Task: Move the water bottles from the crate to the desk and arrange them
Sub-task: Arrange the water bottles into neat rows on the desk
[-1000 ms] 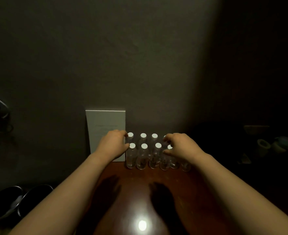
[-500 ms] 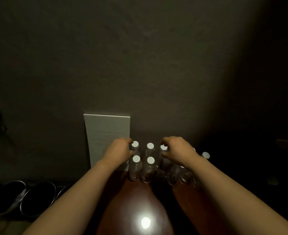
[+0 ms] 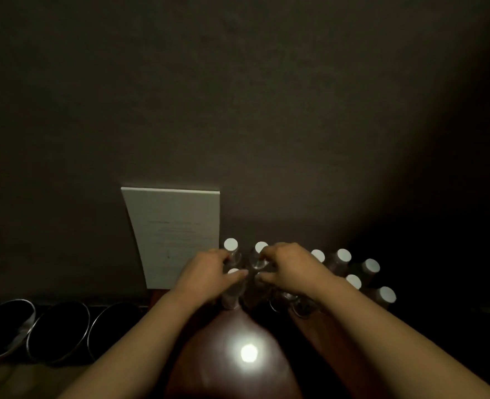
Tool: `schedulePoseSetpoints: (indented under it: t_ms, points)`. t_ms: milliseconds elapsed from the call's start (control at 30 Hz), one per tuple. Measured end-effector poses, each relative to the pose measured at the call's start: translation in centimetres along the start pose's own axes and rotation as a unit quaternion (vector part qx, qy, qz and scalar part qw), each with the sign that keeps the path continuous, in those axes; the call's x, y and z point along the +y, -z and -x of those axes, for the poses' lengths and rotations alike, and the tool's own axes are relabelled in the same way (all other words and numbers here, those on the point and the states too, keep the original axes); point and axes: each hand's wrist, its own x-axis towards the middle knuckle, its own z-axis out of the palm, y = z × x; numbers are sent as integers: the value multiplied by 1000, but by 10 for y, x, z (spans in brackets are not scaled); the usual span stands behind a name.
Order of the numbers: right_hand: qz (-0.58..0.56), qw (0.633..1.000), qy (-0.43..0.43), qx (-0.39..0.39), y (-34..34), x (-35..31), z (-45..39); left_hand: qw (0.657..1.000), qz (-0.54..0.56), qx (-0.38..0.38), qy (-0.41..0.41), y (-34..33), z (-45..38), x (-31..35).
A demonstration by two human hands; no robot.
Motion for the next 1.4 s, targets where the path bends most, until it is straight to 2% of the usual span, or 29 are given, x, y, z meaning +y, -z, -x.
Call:
schedulePoseSetpoints:
  t_ms: [67,133,300,533,900,1200,1300,1400]
  points:
    - [21,999,11,-38,-9,-5,2,999,-9,-32,-9,-8,7,2]
    - [43,998,21,-51,-20,-9,1,999,-37,-25,-23,-12,9,4]
    - [43,999,15,-25,-33,-16,-4,998,-59,1,-39,-11,8,4]
    - [46,998,39,-31,-43,-28,28,997,-57,14,-43,-12,48,-7]
    - [76,992,79,-56,-67,-63,96,997,-73,-19,-20,-31,137,-19]
    - [44,995,62,-65,-72,-58,102,991,-119,-52,-27,-29,135,-4]
    - [20,997,61,-41,-64,-46,97,993,-109,-52,-11,-22,120,-3]
    - [-27,999,33,10,-47,-21,88,997,-70,-20,3,-13,101,1]
